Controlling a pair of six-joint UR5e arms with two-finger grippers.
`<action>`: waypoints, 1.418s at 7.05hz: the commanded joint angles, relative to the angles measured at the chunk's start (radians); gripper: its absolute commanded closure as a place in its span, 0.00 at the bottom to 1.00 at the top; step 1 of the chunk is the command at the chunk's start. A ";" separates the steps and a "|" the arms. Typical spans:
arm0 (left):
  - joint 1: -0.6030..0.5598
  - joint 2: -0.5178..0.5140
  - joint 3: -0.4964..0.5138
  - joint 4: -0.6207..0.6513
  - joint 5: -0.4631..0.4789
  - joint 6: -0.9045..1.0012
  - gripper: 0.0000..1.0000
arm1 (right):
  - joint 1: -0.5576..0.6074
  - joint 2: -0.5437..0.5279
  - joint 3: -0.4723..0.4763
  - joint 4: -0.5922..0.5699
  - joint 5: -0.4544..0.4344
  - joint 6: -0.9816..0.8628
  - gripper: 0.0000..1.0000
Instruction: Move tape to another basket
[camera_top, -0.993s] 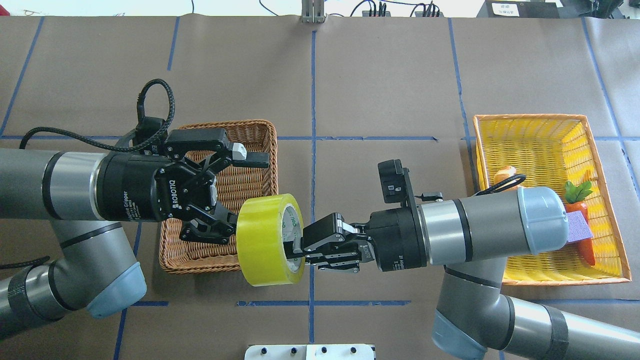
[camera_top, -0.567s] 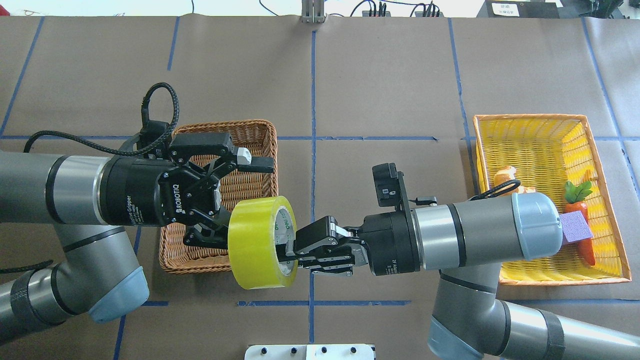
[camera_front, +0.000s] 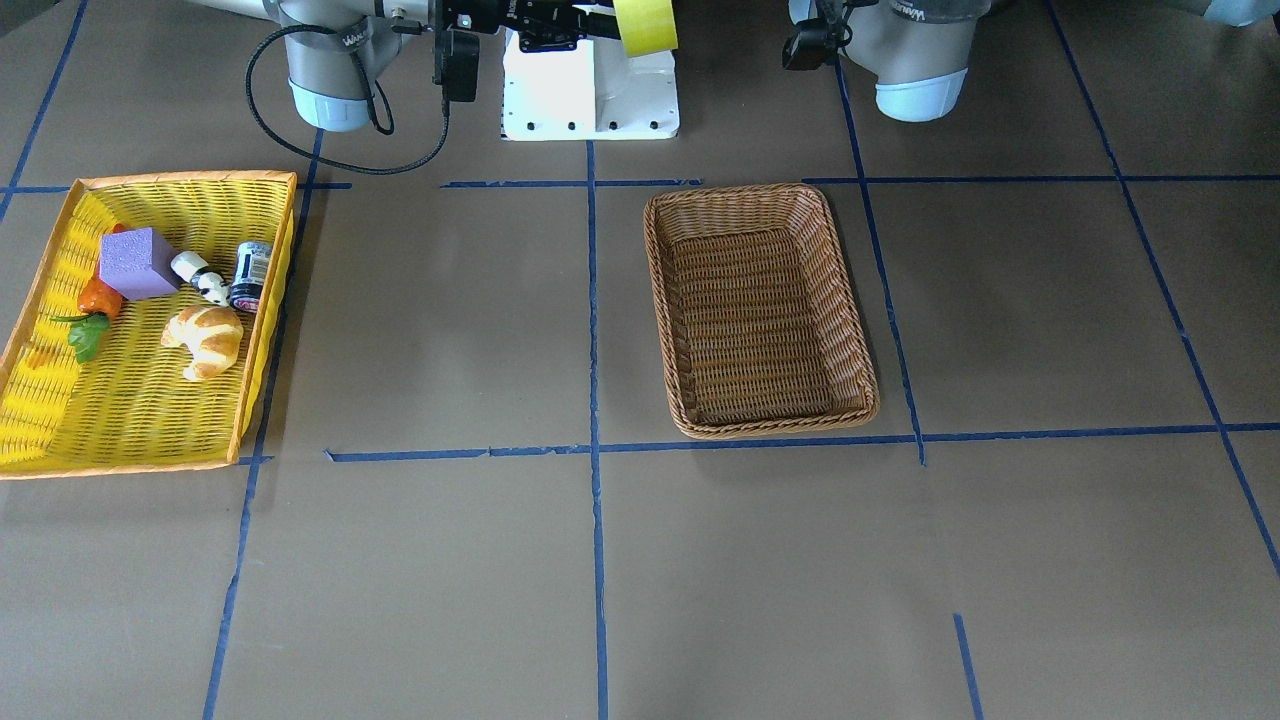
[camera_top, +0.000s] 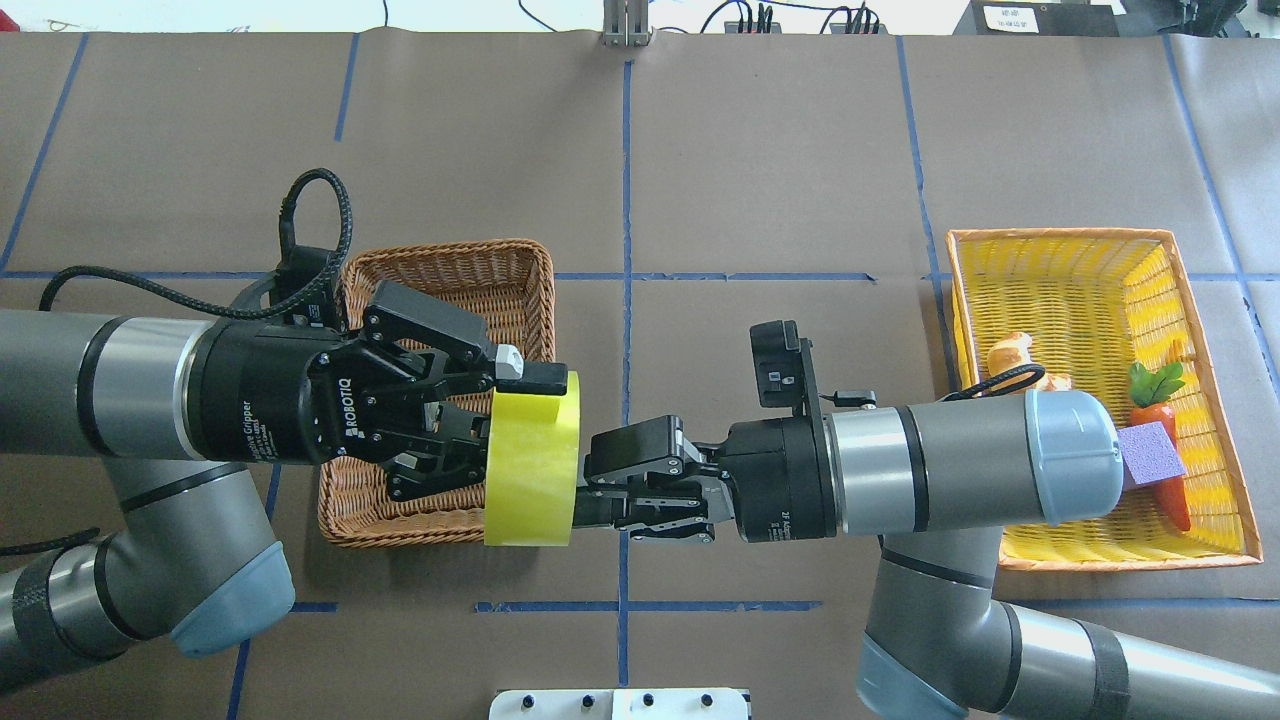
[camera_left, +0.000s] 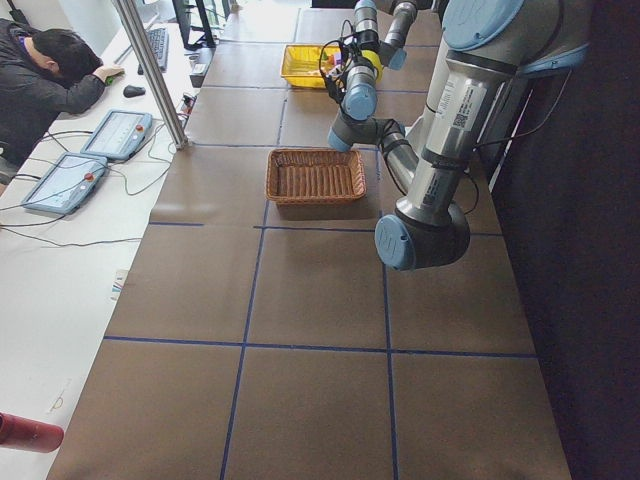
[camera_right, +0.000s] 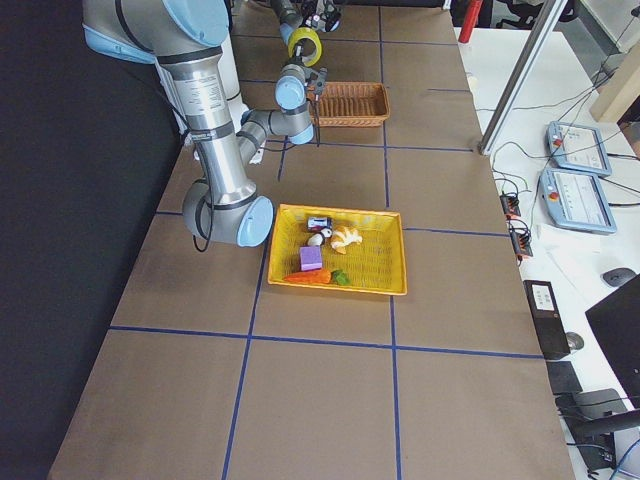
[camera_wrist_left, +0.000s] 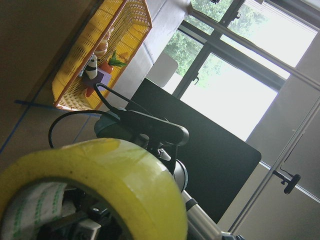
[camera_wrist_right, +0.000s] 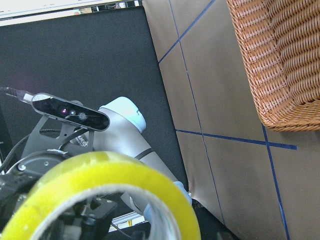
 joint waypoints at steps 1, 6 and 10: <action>0.000 0.003 -0.011 -0.002 -0.005 -0.127 1.00 | 0.000 0.001 0.003 0.000 -0.003 0.001 0.00; -0.122 0.014 -0.005 -0.003 -0.083 -0.138 1.00 | 0.072 -0.030 0.029 -0.015 0.056 -0.002 0.00; -0.198 0.014 0.119 0.198 -0.311 0.143 1.00 | 0.510 -0.038 0.023 -0.259 0.528 -0.044 0.00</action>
